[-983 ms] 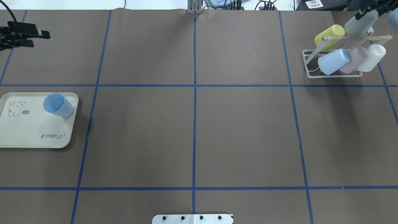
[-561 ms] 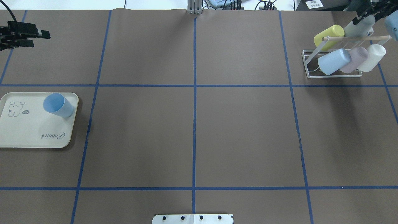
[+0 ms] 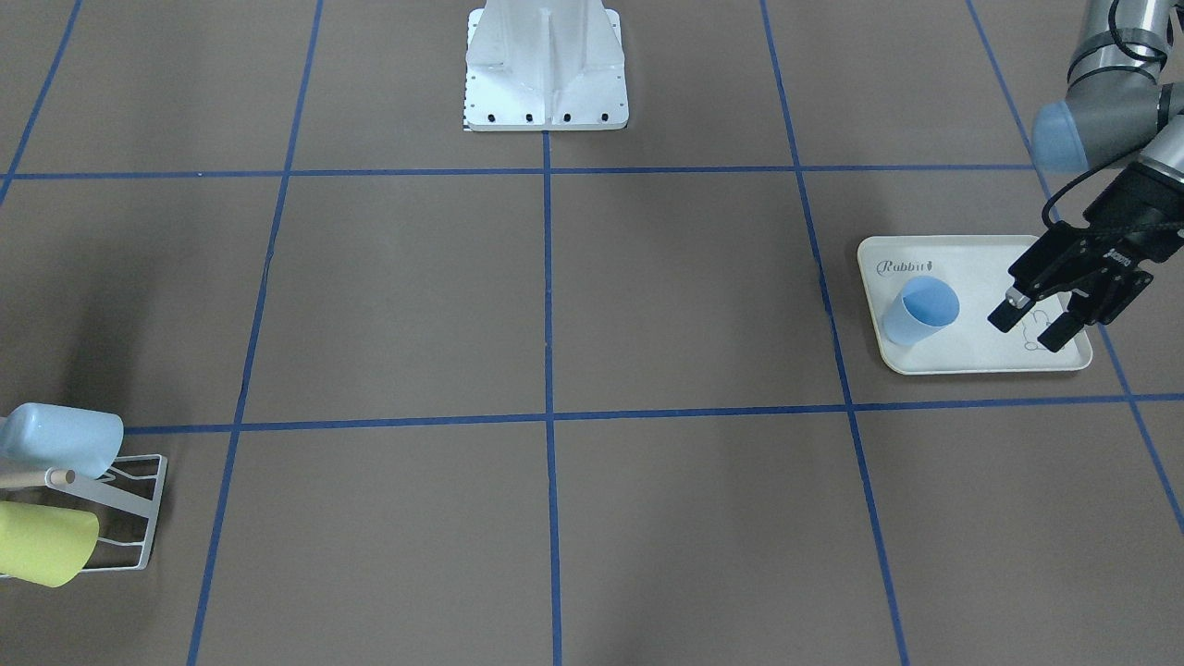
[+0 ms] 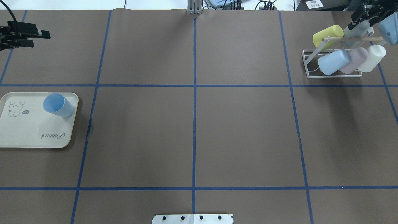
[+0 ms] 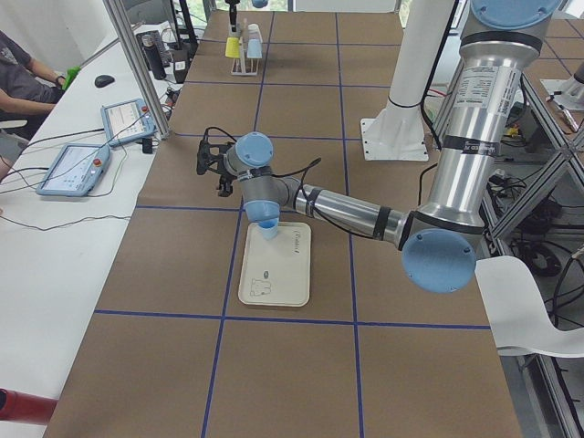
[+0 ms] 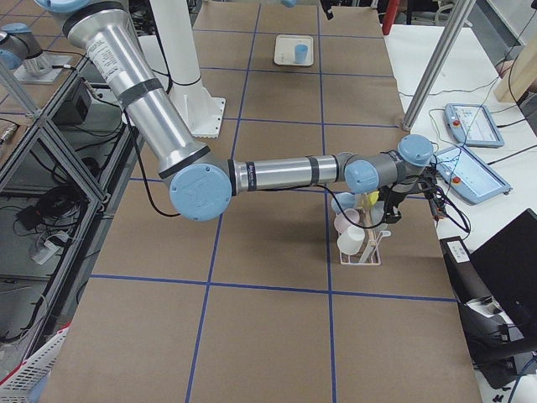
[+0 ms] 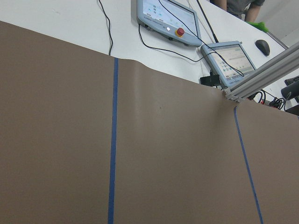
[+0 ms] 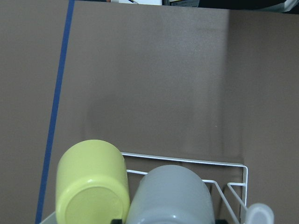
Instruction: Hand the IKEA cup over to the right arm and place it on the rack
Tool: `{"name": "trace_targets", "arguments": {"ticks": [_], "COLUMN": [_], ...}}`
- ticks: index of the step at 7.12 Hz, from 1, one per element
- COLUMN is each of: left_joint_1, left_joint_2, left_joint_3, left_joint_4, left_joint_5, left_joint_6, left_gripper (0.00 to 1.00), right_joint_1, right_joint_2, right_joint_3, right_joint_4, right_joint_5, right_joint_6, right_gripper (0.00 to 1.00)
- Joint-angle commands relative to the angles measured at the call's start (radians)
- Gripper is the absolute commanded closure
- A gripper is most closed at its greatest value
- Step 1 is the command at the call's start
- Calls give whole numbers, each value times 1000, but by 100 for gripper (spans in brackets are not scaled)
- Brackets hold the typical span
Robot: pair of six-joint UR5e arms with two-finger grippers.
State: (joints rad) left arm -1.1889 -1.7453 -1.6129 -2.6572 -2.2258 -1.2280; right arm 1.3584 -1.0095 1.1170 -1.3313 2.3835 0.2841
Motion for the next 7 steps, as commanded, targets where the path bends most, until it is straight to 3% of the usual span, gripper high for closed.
{"name": "trace_targets", "arguments": {"ticks": [1, 3, 5, 7], "left_joint_1": [0, -12, -35, -25], "left_joint_2": [15, 39, 71, 95], "left_joint_3": [7, 16, 7, 4], "left_joint_4": [0, 38, 126, 218], "left_joint_5": [-2, 5, 6, 6], "left_joint_6": [10, 161, 260, 260], "left_gripper": [0, 0, 0, 1], "right_joint_1": [-7, -4, 1, 1], "right_joint_2": [2, 14, 11, -78], "right_joint_3": [1, 17, 119, 266], "right_joint_4": [4, 6, -11, -6], "right_joint_5": [-1, 6, 14, 20], "right_joint_6": [1, 12, 44, 134], "right_gripper": [2, 2, 2, 2]}}
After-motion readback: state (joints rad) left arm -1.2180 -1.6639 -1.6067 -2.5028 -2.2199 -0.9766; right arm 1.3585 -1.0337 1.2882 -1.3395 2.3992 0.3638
